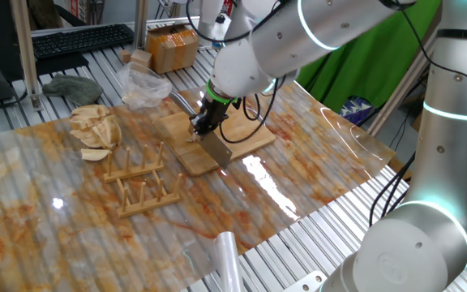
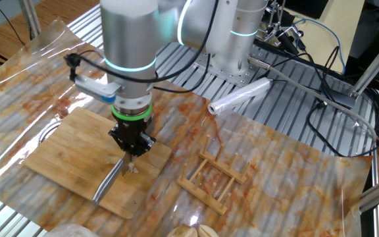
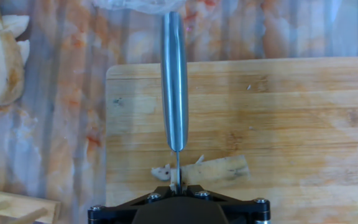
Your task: Slice the lotus root
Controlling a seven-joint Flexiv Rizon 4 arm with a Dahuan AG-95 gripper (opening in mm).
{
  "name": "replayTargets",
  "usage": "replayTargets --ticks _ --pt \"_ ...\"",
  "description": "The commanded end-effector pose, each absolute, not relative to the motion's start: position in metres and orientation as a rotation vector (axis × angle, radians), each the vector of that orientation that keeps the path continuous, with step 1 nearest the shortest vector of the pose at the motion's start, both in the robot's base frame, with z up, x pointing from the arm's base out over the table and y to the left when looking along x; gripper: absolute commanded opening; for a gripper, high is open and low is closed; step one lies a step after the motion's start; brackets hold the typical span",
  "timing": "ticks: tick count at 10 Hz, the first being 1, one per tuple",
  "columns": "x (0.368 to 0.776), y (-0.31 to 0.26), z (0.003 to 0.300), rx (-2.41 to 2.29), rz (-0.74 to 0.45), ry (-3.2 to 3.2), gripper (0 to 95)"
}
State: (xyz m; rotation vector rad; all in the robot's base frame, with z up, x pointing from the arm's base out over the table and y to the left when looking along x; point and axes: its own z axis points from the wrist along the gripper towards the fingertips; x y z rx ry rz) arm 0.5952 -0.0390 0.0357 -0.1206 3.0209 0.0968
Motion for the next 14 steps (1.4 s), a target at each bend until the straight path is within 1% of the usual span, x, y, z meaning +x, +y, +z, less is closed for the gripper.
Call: replayTargets --ticks 1,5,11,14 --pt "0.595 -0.035 0.041 -0.095 0.106 3.028 0.0" --pt "0.596 -0.035 0.046 -0.106 0.108 3.028 0.0" --pt "0.596 -0.038 0.072 -0.094 0.087 3.034 0.0" --pt "0.596 -0.048 0.072 -0.106 0.086 3.032 0.0"
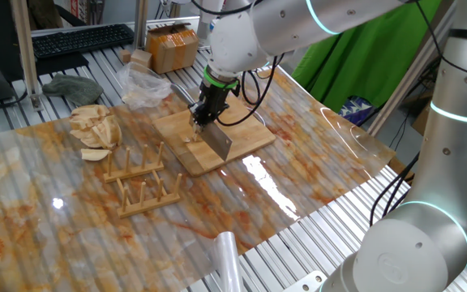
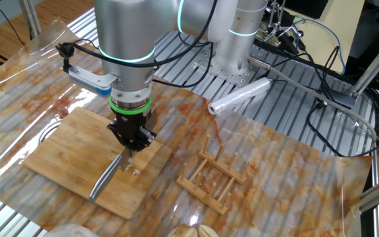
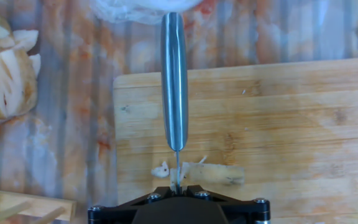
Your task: Slice the lotus root
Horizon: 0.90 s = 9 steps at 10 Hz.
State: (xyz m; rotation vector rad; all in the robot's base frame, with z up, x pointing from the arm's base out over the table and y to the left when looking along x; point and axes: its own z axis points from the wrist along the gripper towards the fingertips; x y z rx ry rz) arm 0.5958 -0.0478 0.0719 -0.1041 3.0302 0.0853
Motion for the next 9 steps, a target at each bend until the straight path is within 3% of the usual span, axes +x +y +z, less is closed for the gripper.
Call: replayTargets --ticks 1,9 --pt "0.5961 -0.0498 0.0717 -0.092 0.087 3.034 0.0" --pt "0.5973 -0.0485 0.0647 -0.067 0.087 3.035 0.0"
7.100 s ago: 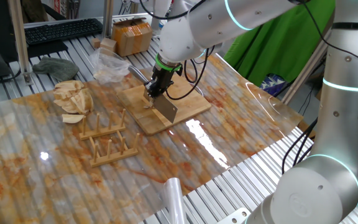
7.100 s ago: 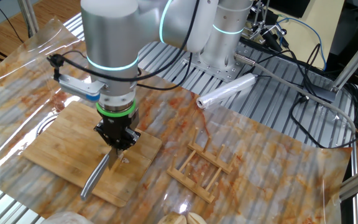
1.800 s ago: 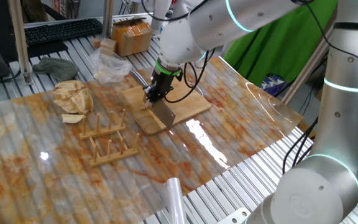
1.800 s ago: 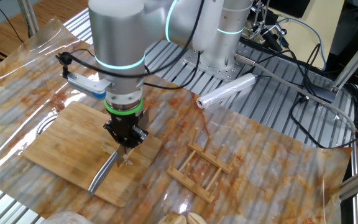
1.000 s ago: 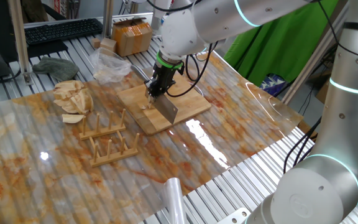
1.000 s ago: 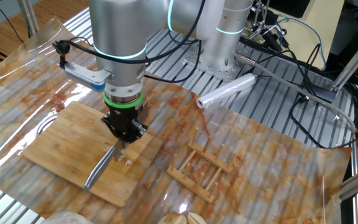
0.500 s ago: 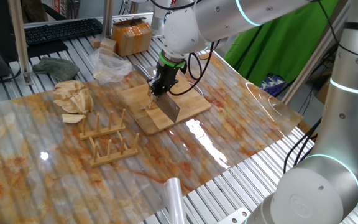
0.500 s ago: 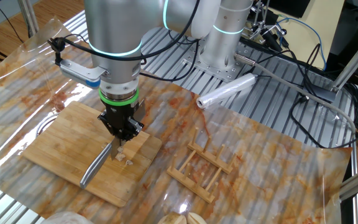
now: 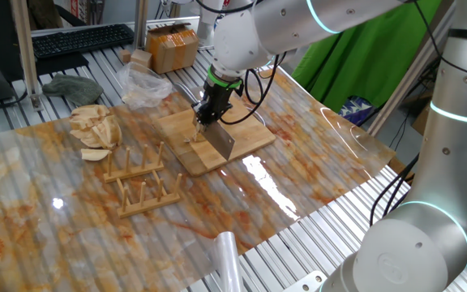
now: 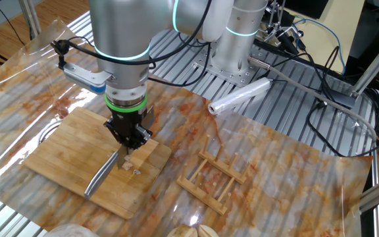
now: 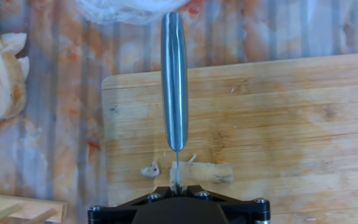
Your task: Slice the lotus root
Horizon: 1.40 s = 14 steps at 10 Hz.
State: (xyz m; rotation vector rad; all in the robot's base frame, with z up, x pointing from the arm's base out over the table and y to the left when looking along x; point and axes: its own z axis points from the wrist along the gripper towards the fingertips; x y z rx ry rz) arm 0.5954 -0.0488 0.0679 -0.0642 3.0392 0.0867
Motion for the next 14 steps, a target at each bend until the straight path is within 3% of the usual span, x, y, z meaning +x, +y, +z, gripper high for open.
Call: replayTargets --ticks 1,4,14 --pt "0.598 -0.048 0.063 -0.068 0.087 3.034 0.0" --pt "0.601 -0.044 0.031 -0.069 0.099 3.018 0.0" --pt "0.597 -0.043 0.047 -0.052 0.099 3.037 0.0"
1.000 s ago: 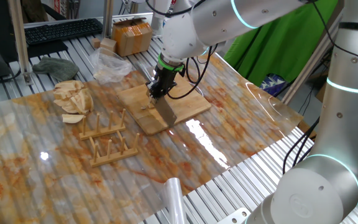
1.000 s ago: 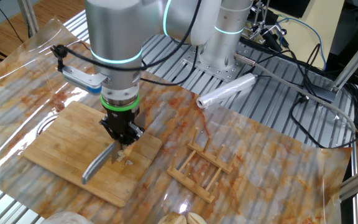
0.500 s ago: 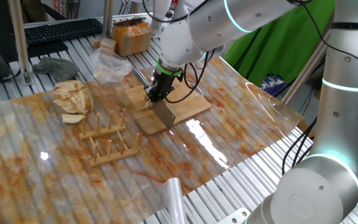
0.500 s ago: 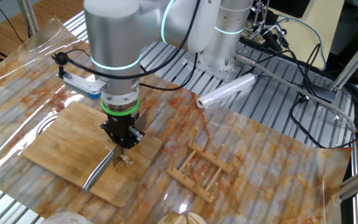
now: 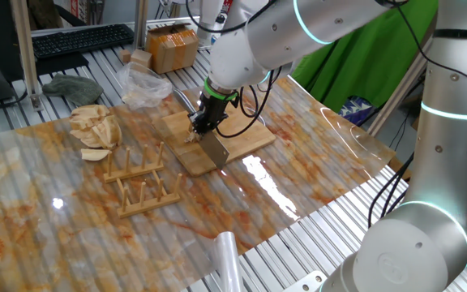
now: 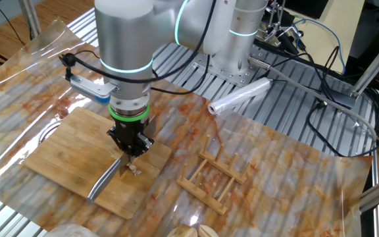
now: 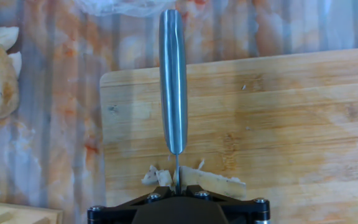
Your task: Slice the lotus root
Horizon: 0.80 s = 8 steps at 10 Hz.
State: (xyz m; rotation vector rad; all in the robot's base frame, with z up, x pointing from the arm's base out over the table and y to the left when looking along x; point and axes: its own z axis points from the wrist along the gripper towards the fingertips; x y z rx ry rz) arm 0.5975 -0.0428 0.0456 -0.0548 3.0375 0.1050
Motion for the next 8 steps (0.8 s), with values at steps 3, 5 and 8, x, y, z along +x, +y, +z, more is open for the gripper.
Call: replayTargets --ticks 3,5,8 --pt "0.598 -0.042 0.037 -0.053 0.102 3.006 0.0" --pt "0.598 -0.041 0.028 -0.053 0.106 3.011 0.0" --pt "0.597 -0.033 0.048 0.091 0.289 3.040 0.0"
